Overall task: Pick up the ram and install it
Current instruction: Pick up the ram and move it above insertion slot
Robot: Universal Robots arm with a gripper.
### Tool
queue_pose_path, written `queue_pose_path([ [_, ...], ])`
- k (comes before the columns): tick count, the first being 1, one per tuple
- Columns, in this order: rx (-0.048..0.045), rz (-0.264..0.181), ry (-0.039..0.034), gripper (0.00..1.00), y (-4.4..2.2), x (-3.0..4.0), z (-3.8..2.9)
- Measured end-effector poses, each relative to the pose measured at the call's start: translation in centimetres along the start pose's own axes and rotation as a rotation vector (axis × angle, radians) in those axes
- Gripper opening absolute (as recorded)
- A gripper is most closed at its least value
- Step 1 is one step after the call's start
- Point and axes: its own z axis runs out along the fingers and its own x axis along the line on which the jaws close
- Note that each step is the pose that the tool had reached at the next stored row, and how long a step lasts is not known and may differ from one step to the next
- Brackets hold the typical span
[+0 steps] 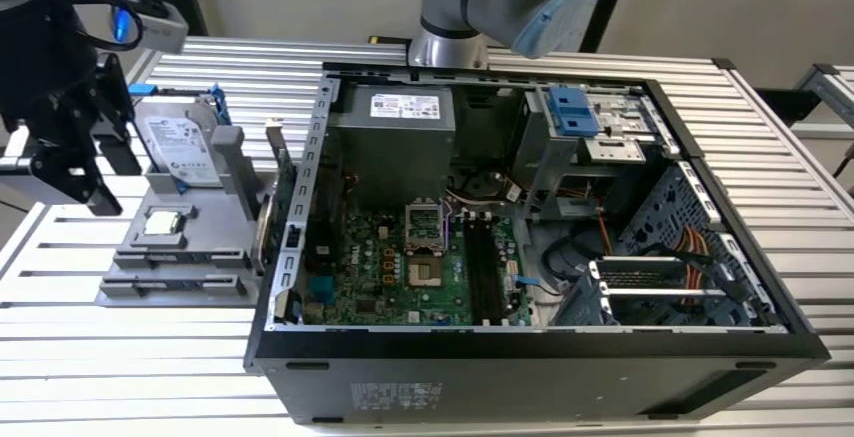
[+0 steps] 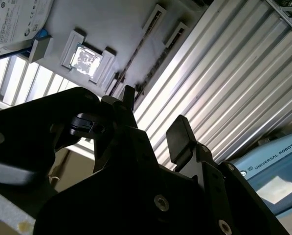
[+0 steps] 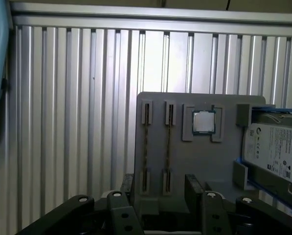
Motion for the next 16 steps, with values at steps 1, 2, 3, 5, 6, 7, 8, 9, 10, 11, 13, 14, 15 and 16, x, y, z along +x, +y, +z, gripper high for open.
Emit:
queue_pose_path([
  [1, 0.0001, 0.000, 0.0002, 1.00, 0.00, 0.00, 0.07],
  [2, 0.0000, 0.000, 0.0004, 1.00, 0.00, 0.00, 0.13],
  [3, 0.0000, 0.000, 0.0006, 1.00, 0.00, 0.00, 0.19],
  [5, 0.0001, 0.000, 0.0008, 1.00, 0.00, 0.00, 0.31],
  [6, 0.0001, 0.000, 0.0009, 1.00, 0.00, 0.00, 0.37],
  [7, 0.0001, 0.000, 0.0009, 1.00, 0.00, 0.00, 0.43],
  [8, 0.0002, 0.000, 0.0009, 1.00, 0.00, 0.00, 0.49],
  [9, 0.0001, 0.000, 0.0009, 1.00, 0.00, 0.00, 0.55],
  [10, 0.0002, 0.000, 0.0009, 1.00, 0.00, 0.00, 0.61],
  [11, 0.0001, 0.000, 0.0011, 1.00, 0.01, 0.01, 0.67],
  [13, -0.0001, 0.000, 0.0015, 1.00, 0.00, 0.07, 0.77],
  [14, -0.0001, 0.000, 0.0015, 1.00, 0.00, 0.12, 0.81],
  [15, 0.0000, 0.000, 0.0014, 1.00, 0.00, 0.18, 0.86],
  [16, 0.0001, 0.001, 0.0014, 1.00, 0.01, 0.25, 0.91],
])
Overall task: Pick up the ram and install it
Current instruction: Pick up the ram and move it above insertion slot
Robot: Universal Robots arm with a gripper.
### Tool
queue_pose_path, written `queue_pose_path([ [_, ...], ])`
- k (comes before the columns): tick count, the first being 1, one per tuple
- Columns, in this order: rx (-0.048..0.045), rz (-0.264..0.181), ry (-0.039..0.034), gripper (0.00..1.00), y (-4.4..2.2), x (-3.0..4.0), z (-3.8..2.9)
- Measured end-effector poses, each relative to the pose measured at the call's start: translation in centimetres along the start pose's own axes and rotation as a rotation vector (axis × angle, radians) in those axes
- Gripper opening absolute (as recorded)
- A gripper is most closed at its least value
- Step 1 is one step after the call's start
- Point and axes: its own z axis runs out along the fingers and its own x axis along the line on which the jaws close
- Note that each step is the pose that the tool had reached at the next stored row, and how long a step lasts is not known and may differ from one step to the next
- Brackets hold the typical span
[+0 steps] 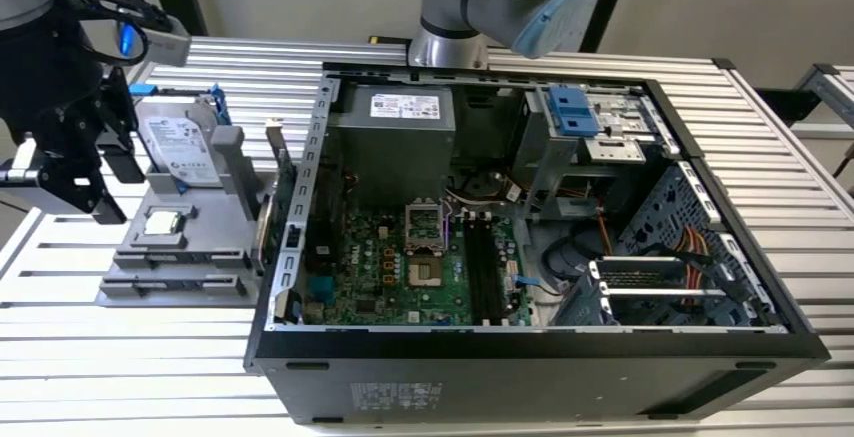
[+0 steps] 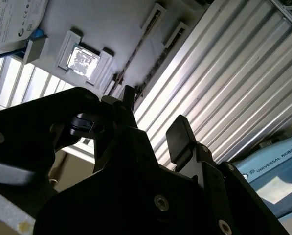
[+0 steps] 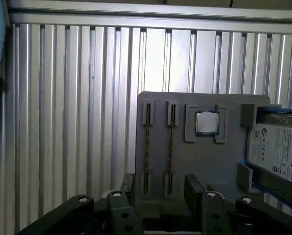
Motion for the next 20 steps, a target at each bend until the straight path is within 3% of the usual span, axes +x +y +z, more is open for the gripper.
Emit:
queue_pose_path([
  [9, -0.0001, 0.001, 0.0013, 1.00, 0.02, 0.49, 0.45],
  [20, -0.0006, 0.003, 0.0201, 1.00, 0.01, 0.50, 1.11],
])
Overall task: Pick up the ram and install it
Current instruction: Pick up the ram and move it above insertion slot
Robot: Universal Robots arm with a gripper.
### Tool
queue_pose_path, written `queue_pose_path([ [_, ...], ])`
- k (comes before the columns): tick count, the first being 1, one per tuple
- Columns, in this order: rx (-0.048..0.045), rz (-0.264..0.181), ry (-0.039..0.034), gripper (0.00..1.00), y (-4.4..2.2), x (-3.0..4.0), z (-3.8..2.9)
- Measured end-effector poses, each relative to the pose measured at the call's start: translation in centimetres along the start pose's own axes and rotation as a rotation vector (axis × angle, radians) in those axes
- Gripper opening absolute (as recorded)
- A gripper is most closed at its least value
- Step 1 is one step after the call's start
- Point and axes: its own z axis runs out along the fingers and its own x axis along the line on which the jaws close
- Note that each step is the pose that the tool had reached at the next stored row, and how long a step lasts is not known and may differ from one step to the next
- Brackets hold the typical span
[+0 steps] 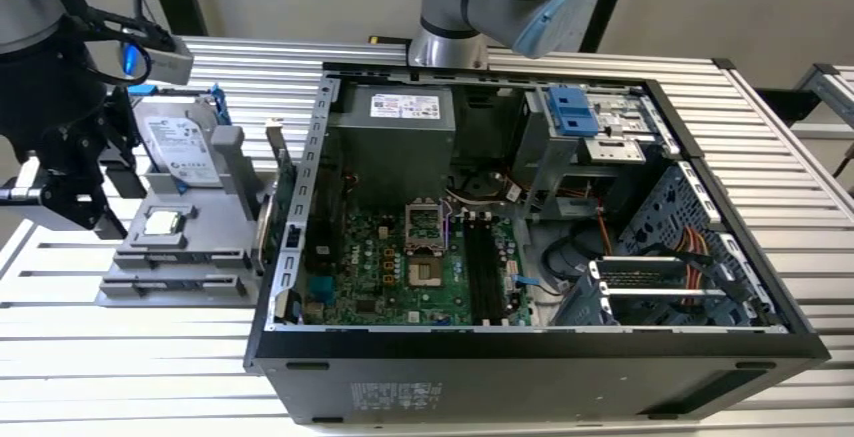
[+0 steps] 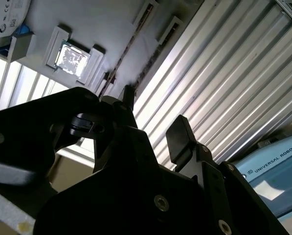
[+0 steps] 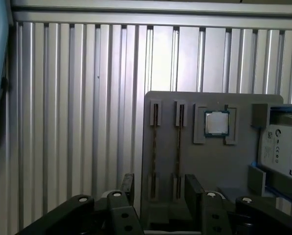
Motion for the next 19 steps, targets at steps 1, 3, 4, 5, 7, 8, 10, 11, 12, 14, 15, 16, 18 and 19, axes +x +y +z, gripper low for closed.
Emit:
queue_pose_path([
  [1, 0.0000, 0.000, 0.0008, 1.00, 0.00, 0.00, 0.08],
  [3, -0.0002, 0.000, 0.0024, 1.00, -0.01, -0.01, 0.27],
  [4, -0.0001, 0.000, 0.0029, 1.00, 0.00, -0.01, 0.40],
  [5, -0.0001, 0.001, 0.0032, 1.00, 0.00, -0.02, 0.50],
  [7, -0.0002, 0.003, 0.0033, 1.00, 0.00, -0.02, 0.66],
  [8, -0.0002, 0.004, 0.0034, 1.00, 0.00, -0.02, 0.73],
  [10, -0.0004, 0.007, 0.0035, 1.00, -0.01, -0.04, 0.84],
  [11, -0.0005, 0.008, 0.0034, 1.00, -0.01, -0.07, 0.90],
  [12, -0.0004, 0.008, 0.0034, 1.00, 0.00, -0.09, 0.98],
  [14, -0.0003, 0.008, 0.0032, 1.00, -0.02, -0.14, 1.17],
  [15, -0.0004, 0.008, 0.0033, 1.00, -0.02, -0.16, 1.25],
  [16, -0.0003, 0.008, 0.0033, 1.00, -0.02, -0.19, 1.36],
  [18, -0.0004, 0.009, 0.0033, 1.00, -0.04, -0.25, 1.70],
  [19, -0.0004, 0.009, 0.0034, 1.00, -0.05, -0.26, 1.81],
])
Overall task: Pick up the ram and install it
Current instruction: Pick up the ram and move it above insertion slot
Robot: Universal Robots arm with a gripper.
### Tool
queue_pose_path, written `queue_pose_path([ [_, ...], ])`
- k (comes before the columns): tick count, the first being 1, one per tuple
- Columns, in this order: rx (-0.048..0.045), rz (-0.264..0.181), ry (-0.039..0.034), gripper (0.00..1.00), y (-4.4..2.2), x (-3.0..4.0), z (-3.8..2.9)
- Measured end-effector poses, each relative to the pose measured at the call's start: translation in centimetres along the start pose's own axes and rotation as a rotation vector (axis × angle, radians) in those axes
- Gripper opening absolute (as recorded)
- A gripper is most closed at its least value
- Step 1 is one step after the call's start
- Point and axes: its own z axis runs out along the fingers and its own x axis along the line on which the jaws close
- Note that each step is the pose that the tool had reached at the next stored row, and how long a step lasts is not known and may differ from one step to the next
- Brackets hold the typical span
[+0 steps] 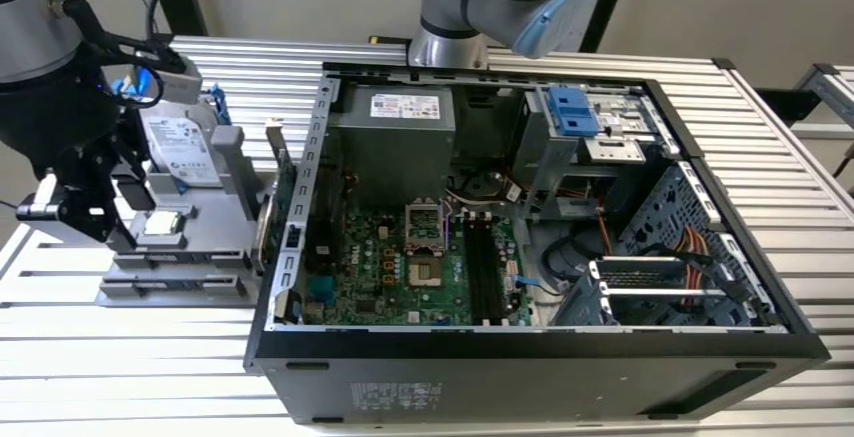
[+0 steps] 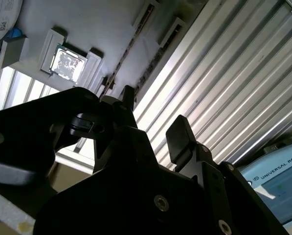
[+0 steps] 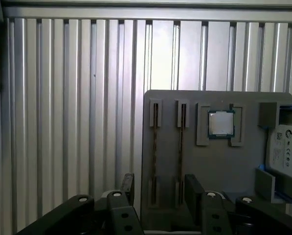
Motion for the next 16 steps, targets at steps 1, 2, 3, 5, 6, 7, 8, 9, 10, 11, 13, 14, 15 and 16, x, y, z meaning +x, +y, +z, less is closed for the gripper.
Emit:
queue_pose_path([
  [1, 0.0001, 0.001, -0.0001, 1.00, -0.02, -0.02, 0.23],
  [2, 0.0001, 0.001, -0.0001, 1.00, -0.02, -0.03, 0.34],
  [3, 0.0000, 0.001, -0.0001, 1.00, -0.03, -0.03, 0.44],
  [5, 0.0000, 0.001, -0.0001, 1.00, -0.07, -0.03, 0.66],
  [6, 0.0001, 0.001, -0.0001, 1.00, -0.09, -0.04, 0.77],
  [7, 0.0000, 0.001, -0.0001, 1.00, -0.11, -0.04, 0.87],
  [8, 0.0000, 0.001, 0.0000, 1.00, -0.14, -0.04, 0.97],
  [9, 0.0000, 0.001, -0.0001, 1.00, -0.17, -0.05, 1.09],
  [10, 0.0000, 0.001, -0.0001, 1.00, -0.20, -0.05, 1.18],
  [11, 0.0001, 0.001, -0.0001, 1.00, -0.24, -0.05, 1.29],
  [13, 0.0000, 0.001, 0.0000, 1.00, -0.31, -0.06, 1.46],
  [14, 0.0000, 0.001, 0.0000, 1.00, -0.35, -0.06, 1.56],
  [15, 0.0001, 0.001, -0.0001, 1.00, -0.38, -0.06, 1.65],
  [16, 0.0000, 0.001, 0.0000, 1.00, -0.41, -0.06, 1.75],
])
